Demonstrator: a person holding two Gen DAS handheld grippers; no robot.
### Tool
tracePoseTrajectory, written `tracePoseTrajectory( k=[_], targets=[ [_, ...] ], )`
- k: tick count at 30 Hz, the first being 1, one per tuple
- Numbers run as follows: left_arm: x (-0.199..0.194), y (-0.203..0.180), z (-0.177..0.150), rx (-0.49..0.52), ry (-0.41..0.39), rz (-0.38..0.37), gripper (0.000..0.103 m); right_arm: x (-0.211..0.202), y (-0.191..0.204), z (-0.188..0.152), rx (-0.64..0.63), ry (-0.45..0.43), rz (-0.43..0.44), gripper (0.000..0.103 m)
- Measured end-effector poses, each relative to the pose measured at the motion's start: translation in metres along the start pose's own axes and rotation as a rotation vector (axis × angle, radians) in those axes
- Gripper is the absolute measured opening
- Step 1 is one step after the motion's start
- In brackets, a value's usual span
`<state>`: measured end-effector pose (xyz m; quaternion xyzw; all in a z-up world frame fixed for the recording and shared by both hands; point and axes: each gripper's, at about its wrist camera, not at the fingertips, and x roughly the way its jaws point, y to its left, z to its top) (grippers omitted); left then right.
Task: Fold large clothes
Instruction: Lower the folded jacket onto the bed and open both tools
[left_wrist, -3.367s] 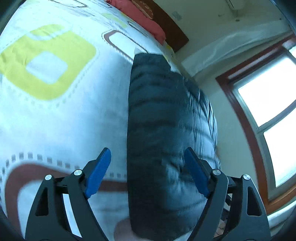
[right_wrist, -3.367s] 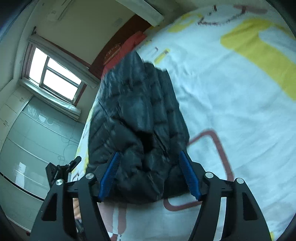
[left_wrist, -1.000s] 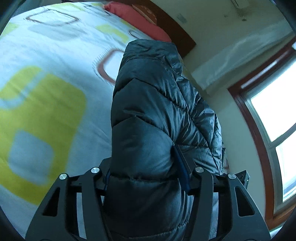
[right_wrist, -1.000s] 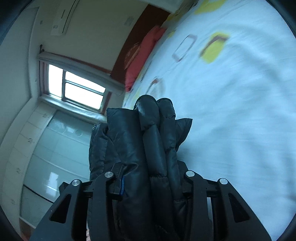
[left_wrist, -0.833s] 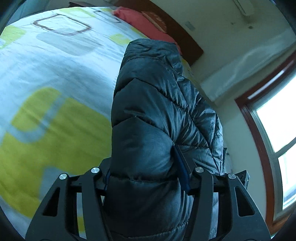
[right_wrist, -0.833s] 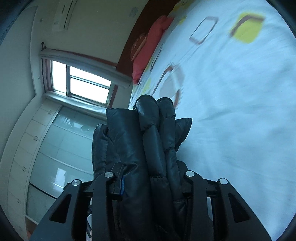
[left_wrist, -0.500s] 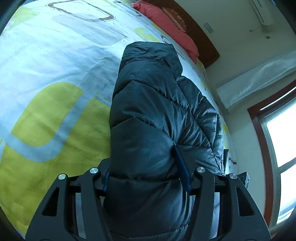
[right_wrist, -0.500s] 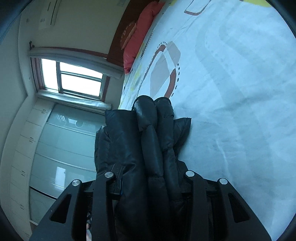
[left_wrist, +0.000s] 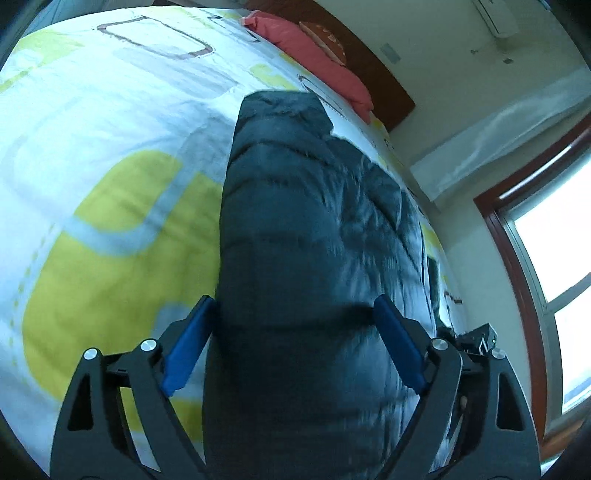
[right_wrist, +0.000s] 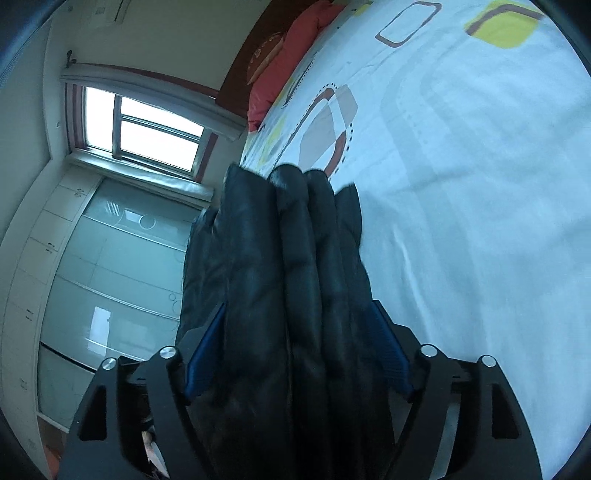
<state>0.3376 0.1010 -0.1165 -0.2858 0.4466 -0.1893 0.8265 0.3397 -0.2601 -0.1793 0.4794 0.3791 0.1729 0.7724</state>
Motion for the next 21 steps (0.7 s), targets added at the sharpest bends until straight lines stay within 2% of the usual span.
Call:
tracePoseTrajectory(
  k=[2, 3, 4, 7, 11, 13, 21],
  targets=[
    [-0.002, -0.003, -0.01, 0.016, -0.008, 0.013, 0.086, 0.003, -0.002, -0.001, 0.006, 0.002, 0.007, 0.076],
    [-0.002, -0.003, -0.011, 0.024, -0.013, 0.02, 0.082, 0.005, -0.003, -0.001, 0.012, 0.005, -0.012, 0.074],
    [-0.001, -0.006, -0.012, 0.031, -0.018, 0.035, 0.077, 0.006, -0.004, -0.003, 0.028, 0.019, -0.016, 0.063],
    [0.002, -0.009, -0.014, 0.033, -0.027, 0.061, 0.071, 0.012, -0.009, -0.004, 0.073, 0.04, 0.0, 0.051],
    [0.005, -0.009, -0.014, 0.034, -0.036, 0.068, 0.07, 0.011, -0.013, -0.006, 0.101, 0.028, 0.027, 0.05],
    [0.002, -0.012, -0.013, 0.034, -0.04, 0.07, 0.071, 0.007, -0.011, -0.008, 0.095, 0.016, 0.024, 0.055],
    [-0.032, -0.022, -0.03, 0.068, -0.065, 0.134, 0.072, -0.037, 0.012, -0.031, 0.036, -0.049, -0.073, 0.058]
  ],
)
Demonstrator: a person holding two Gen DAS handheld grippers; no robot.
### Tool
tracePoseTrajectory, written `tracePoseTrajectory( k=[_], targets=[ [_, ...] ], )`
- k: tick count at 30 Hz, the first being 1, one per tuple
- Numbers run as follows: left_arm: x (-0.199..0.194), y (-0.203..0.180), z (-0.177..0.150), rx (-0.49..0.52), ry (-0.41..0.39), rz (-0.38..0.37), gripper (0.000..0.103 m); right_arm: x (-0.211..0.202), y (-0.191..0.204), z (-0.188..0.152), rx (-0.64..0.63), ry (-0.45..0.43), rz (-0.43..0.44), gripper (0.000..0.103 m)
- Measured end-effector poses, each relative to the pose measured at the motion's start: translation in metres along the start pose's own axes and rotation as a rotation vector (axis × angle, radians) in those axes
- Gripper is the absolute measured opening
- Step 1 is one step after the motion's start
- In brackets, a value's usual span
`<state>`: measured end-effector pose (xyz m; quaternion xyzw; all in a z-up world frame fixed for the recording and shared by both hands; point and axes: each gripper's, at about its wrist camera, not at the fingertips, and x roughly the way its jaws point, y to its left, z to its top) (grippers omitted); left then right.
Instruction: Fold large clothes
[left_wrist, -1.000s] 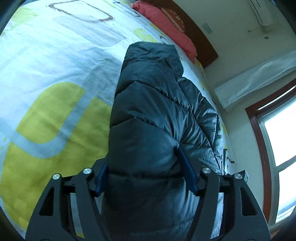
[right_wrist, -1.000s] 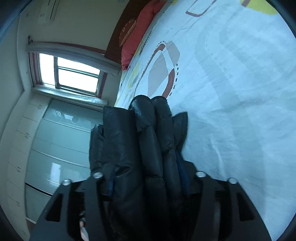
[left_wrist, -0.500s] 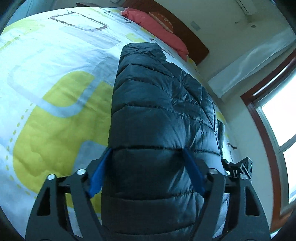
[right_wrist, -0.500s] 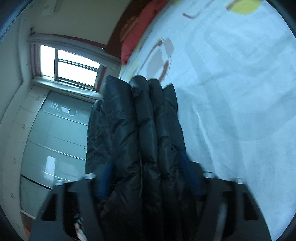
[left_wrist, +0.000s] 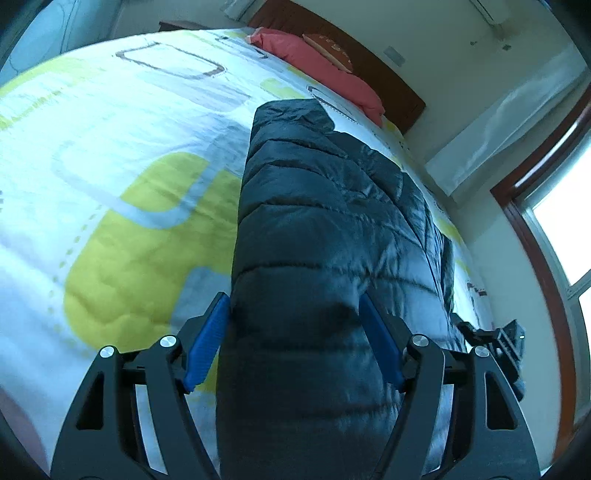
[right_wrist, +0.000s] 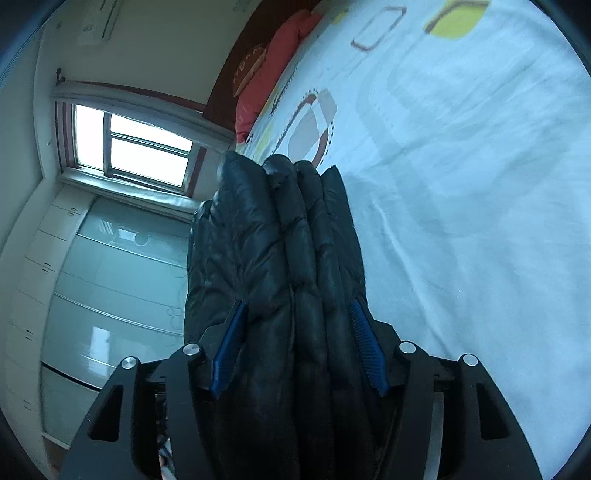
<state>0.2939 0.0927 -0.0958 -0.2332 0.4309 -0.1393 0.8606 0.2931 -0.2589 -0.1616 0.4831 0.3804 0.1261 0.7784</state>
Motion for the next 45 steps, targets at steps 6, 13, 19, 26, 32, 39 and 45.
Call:
tracePoseTrajectory(
  k=[6, 13, 19, 26, 32, 39, 45],
  targets=[
    [-0.04, -0.023, -0.024, 0.099, -0.047, 0.084, 0.072, -0.042, 0.025, -0.036, -0.093, -0.04, -0.097, 0.058],
    [-0.095, -0.056, -0.058, 0.219, -0.162, 0.192, 0.085, -0.078, 0.07, -0.083, -0.277, -0.105, -0.264, 0.062],
    [-0.127, -0.075, -0.078, 0.271, -0.225, 0.26, 0.093, -0.098, 0.108, -0.117, -0.436, -0.178, -0.378, 0.07],
    [-0.152, -0.083, -0.094, 0.288, -0.27, 0.331, 0.096, -0.106, 0.138, -0.15, -0.555, -0.224, -0.433, 0.071],
    [-0.165, -0.089, -0.101, 0.307, -0.287, 0.355, 0.096, -0.11, 0.156, -0.171, -0.626, -0.248, -0.46, 0.075],
    [-0.173, -0.096, -0.106, 0.322, -0.305, 0.364, 0.096, -0.117, 0.167, -0.181, -0.671, -0.287, -0.474, 0.076],
    [-0.174, -0.1, -0.109, 0.326, -0.307, 0.363, 0.096, -0.119, 0.168, -0.185, -0.674, -0.296, -0.478, 0.076]
  ],
)
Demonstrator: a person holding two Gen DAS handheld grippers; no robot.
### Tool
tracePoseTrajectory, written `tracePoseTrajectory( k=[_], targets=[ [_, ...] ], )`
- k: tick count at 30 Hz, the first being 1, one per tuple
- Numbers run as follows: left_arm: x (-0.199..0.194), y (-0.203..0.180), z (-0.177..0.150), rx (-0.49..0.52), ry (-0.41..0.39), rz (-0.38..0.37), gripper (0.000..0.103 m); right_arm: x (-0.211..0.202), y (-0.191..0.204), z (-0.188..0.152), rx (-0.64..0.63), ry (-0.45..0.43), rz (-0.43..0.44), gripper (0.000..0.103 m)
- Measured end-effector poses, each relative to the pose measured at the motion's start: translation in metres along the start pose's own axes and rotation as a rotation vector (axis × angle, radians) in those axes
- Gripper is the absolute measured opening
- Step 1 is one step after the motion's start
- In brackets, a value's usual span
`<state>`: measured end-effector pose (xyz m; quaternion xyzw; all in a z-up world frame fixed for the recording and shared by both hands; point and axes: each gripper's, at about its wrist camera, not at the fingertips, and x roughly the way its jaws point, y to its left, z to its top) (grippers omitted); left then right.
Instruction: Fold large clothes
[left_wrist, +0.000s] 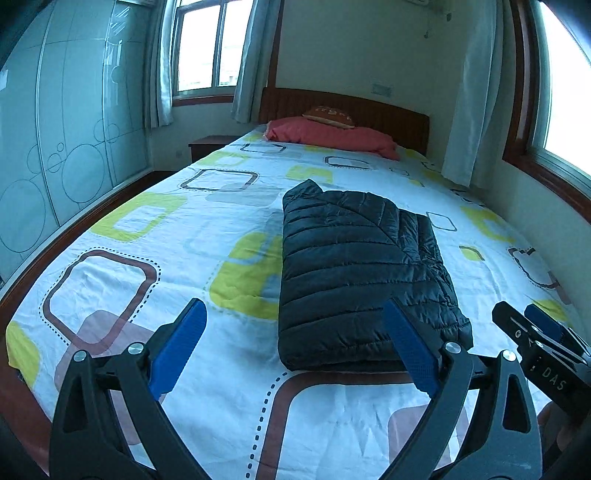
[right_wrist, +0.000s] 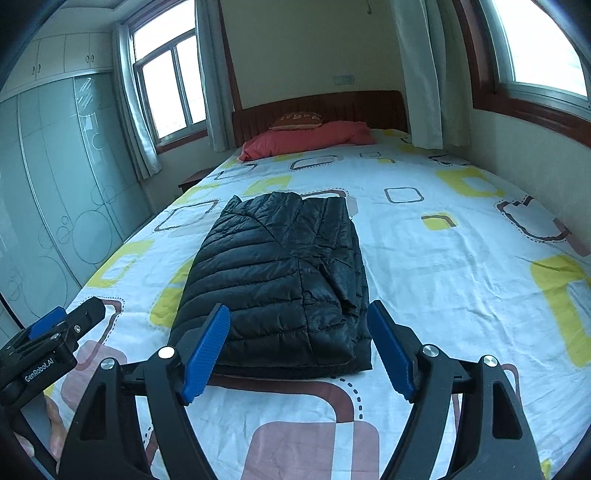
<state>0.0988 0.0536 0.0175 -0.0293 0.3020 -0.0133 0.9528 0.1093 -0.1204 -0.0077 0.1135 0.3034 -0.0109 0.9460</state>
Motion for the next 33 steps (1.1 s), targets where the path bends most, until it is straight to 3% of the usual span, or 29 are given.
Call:
tracePoseTrajectory(
  k=[33],
  targets=[
    [-0.0056, -0.0063, -0.0055, -0.002, 0.005, 0.01, 0.097, -0.0028, 0.0009, -0.0023, 0.0, -0.002, 0.01, 0.076]
  ],
)
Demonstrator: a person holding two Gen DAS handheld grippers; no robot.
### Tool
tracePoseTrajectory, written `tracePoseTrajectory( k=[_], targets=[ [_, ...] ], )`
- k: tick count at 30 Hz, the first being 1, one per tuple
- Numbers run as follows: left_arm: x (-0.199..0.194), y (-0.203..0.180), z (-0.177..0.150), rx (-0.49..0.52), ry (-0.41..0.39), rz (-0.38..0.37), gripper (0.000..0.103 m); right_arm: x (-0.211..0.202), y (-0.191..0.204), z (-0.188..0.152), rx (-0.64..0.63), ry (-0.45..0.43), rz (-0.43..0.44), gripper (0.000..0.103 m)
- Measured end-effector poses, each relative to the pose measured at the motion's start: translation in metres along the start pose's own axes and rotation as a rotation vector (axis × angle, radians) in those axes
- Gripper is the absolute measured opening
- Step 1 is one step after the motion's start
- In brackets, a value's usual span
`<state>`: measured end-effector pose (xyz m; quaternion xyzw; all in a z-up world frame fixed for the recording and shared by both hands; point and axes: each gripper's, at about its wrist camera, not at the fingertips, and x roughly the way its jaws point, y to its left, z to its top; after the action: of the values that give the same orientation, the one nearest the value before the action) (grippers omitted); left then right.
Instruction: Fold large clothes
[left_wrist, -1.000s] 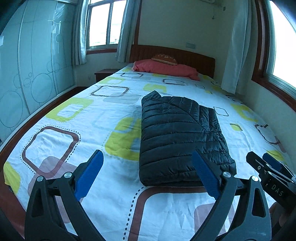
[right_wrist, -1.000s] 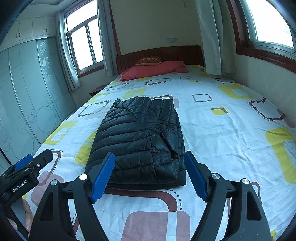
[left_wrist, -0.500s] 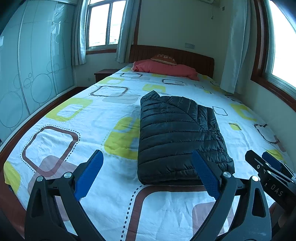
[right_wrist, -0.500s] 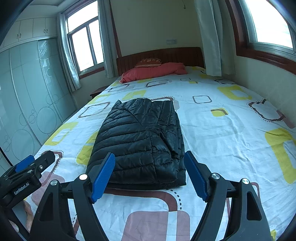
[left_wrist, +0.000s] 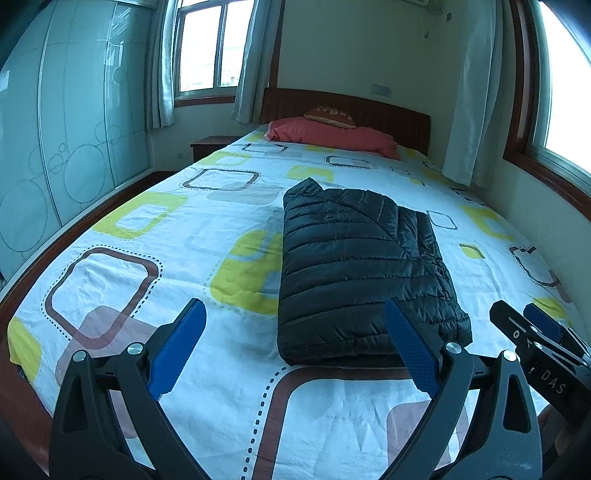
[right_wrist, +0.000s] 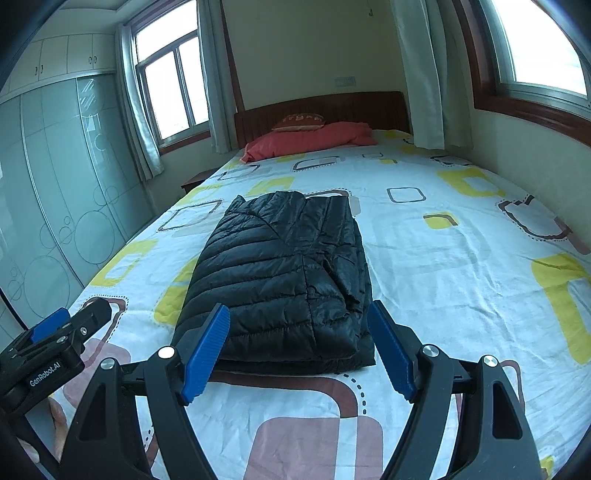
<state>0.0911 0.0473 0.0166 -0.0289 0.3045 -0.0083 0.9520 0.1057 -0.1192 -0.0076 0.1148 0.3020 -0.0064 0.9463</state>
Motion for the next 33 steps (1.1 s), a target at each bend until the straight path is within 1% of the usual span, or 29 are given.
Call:
tracePoseTrajectory(
  k=[15, 23, 26, 30, 33],
  targets=[
    [-0.0009, -0.0018, -0.0028, 0.012, -0.006, 0.016, 0.097, 0.0002, 0.0002, -0.0012, -0.002, 0.0, 0.002, 0.076],
    [-0.0004, -0.0005, -0.0021, 0.016, -0.011, 0.01, 0.097, 0.0012, 0.001, -0.0023, -0.003, 0.004, 0.003, 0.076],
    [0.0017, -0.0009, -0.0019, 0.019, -0.006, 0.029, 0.097, 0.0028, 0.0006, -0.0039, -0.004, 0.008, 0.005, 0.076],
    [0.0013, -0.0015, -0.0013, 0.016, -0.021, 0.018, 0.097, 0.0056, -0.0002, -0.0052, -0.006, 0.013, 0.005, 0.076],
    [0.0019, -0.0013, -0.0002, 0.01, -0.022, -0.008, 0.097, 0.0085, -0.0004, -0.0065, -0.007, 0.019, 0.005, 0.076]
  ],
)
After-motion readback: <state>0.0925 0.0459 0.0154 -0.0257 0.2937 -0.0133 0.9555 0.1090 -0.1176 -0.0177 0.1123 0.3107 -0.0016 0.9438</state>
